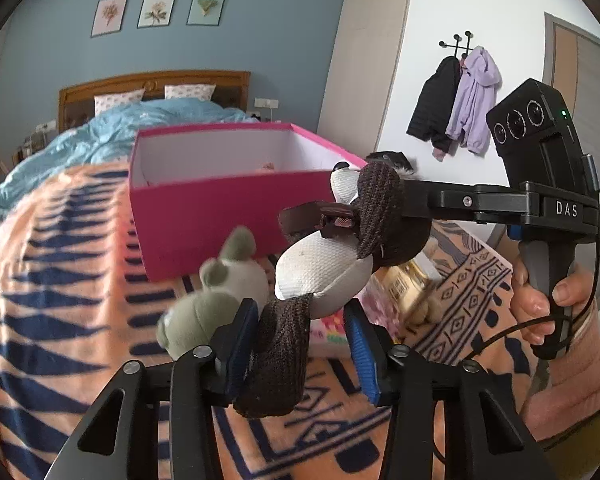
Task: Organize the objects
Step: 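Carry the brown plush into the pink box and open the right gripper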
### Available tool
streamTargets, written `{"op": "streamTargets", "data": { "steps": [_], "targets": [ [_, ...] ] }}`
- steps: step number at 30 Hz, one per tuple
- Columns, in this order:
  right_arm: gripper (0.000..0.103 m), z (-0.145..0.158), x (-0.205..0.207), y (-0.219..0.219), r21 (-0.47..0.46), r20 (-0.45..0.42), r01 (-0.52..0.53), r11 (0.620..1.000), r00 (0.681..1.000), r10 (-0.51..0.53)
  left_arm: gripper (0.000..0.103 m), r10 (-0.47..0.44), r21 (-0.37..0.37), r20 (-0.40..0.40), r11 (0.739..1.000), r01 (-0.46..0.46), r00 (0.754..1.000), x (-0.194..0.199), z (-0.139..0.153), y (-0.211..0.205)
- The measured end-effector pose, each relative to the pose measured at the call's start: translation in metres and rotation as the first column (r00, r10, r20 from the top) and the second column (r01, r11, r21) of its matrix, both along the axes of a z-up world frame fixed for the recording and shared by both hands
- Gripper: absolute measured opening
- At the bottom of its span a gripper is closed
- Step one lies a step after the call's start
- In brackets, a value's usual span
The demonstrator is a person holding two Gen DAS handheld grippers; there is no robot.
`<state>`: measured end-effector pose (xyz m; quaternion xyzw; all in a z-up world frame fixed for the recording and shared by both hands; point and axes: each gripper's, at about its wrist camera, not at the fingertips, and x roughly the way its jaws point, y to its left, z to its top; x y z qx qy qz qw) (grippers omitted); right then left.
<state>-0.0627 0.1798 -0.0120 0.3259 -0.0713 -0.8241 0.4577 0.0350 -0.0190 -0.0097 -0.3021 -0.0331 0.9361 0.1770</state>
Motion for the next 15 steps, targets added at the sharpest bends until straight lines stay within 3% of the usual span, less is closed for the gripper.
{"op": "streamTargets", "data": {
  "steps": [15],
  "targets": [
    [0.053,0.037,-0.054,-0.014,-0.037,-0.057,0.018,0.999,0.998,-0.020,0.041,0.015,-0.082,-0.065,0.996,-0.020,0.998,-0.056,0.044,-0.012]
  ]
}}
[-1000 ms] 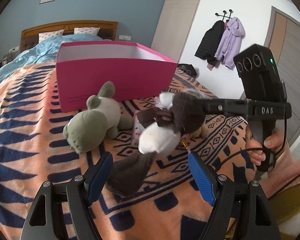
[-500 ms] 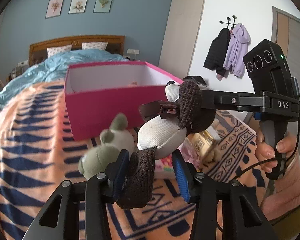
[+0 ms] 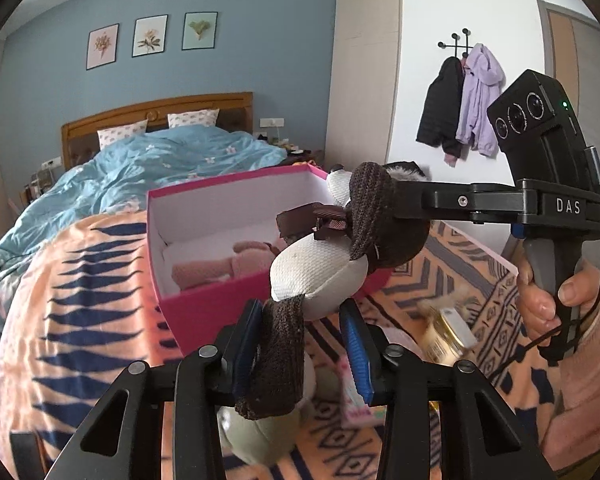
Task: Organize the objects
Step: 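Carry the brown plush into the pink box and open the right gripper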
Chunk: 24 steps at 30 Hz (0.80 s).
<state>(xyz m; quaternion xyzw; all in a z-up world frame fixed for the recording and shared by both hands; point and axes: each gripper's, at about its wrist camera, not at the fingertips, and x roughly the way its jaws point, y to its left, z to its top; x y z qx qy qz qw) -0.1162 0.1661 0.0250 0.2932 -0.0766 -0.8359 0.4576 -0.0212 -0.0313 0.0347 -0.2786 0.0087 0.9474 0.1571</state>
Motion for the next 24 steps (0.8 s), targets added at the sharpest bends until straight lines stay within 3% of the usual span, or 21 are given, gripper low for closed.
{"op": "streamTargets", "data": {
  "steps": [12,24],
  "targets": [
    [0.053,0.014,-0.052,-0.016,-0.021,0.016,0.031,0.999,0.999,-0.030,0.041,0.037,-0.079,-0.003,0.996,-0.037,0.999,-0.052,0.020,-0.007],
    [0.053,0.005,-0.103,-0.033,0.008,0.081,0.077,0.997,0.994,-0.077,0.040,0.057,-0.149,0.021,0.987,-0.053,0.998,-0.107,0.019,-0.010]
  ]
}}
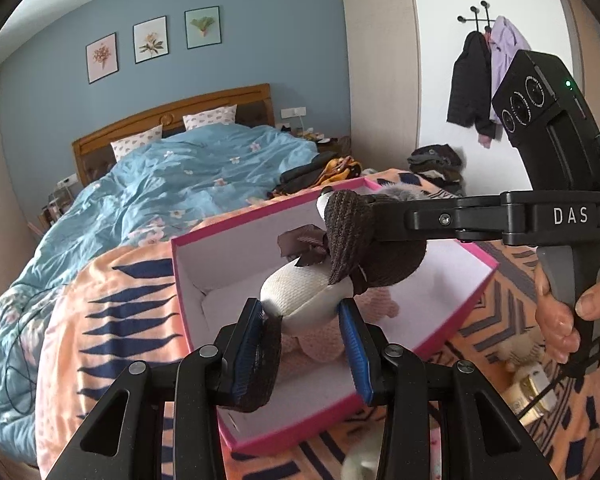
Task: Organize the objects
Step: 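Carry the brown plush into the pink box and open the right gripper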
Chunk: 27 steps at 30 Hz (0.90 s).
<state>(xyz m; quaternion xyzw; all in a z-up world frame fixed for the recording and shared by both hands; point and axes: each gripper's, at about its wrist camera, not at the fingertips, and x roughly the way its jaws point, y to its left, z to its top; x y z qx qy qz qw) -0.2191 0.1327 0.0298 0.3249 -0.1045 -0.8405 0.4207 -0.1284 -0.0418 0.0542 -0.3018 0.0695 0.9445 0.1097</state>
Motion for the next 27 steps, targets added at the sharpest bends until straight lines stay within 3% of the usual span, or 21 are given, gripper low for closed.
{"op": "streamTargets", "data": {
  "steps": [13,21,27],
  "targets": [
    [0.053,-0.016,-0.045,-0.018,0.053,0.085,0.026,0.998,0.996,-0.030,0.040,0.051,-0.028,0.082,0.998,-0.049,0.995,-0.049,-0.019,-0.007],
    [0.058,-0.028,-0.063,-0.026,0.131,0.131,0.067,0.989,0.988,-0.084,0.037,0.093,-0.061,0.138,0.994,-0.086,0.986,-0.072,-0.035,-0.009],
    [0.060,-0.031,-0.060,-0.020,0.157,0.122,0.080,0.984,0.988,-0.100,0.038,0.100,-0.023,0.123,0.995,-0.098,0.987,-0.065,-0.034,-0.015]
  ]
}}
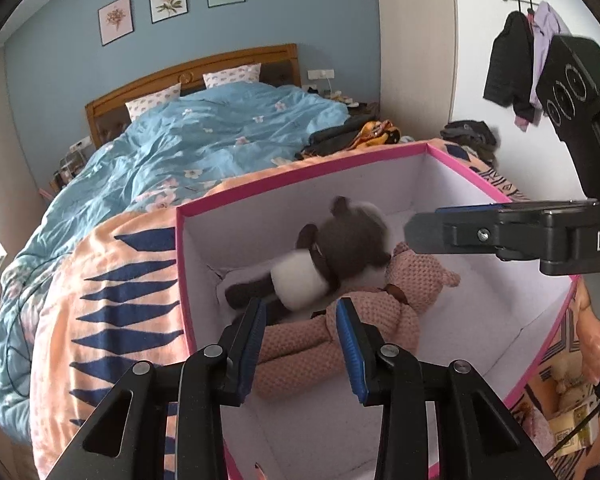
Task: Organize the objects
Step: 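Carry the brown plush into the pink box and open the right gripper, then reach the right gripper to the green-and-white plush and grasp it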
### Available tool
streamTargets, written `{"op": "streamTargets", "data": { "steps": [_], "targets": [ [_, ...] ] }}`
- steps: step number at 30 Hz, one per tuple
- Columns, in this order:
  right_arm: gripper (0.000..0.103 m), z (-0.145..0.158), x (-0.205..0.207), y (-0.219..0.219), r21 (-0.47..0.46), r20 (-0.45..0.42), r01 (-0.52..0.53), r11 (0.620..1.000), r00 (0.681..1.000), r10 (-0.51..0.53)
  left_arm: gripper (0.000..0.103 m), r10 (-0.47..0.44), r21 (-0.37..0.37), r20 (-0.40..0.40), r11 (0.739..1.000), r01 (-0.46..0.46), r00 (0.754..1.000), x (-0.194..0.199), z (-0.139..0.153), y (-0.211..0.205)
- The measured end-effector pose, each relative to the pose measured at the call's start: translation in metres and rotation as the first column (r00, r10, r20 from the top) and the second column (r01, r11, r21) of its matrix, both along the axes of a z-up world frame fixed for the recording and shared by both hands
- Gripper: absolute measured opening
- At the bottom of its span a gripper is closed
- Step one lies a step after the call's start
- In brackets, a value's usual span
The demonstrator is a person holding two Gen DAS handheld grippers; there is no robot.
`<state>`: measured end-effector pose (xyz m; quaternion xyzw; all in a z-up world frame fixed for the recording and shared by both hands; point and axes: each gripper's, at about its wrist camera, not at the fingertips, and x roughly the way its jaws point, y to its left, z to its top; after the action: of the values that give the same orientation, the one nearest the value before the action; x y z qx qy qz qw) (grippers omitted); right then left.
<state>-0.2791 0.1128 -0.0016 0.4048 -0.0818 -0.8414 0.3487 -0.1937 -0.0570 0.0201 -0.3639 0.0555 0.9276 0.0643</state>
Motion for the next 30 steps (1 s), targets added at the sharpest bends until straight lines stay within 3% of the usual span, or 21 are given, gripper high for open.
{"op": "streamTargets", "data": {
  "steps": [8,19,30],
  "targets": [
    [0.063,0.003,0.018,0.011,-0.031,-0.010,-0.027,0.999,1.000,0.026,0.053,-0.017,0.093,-0.084,0.995,0.025,0.996,0.037,0.015,-0.011],
    [0.065,0.014,0.083,0.018,-0.062,-0.080,-0.127,0.990,0.989,0.122,0.067,-0.038,0.200,-0.169,0.977,0.072,0.985,0.101,0.032,-0.017],
    [0.068,-0.010,0.136,0.011,-0.023,-0.066,-0.220,0.975,0.974,0.218,0.067,-0.029,0.257,-0.112,0.965,0.057,0.993,0.147,-0.007,-0.015]
  ]
}}
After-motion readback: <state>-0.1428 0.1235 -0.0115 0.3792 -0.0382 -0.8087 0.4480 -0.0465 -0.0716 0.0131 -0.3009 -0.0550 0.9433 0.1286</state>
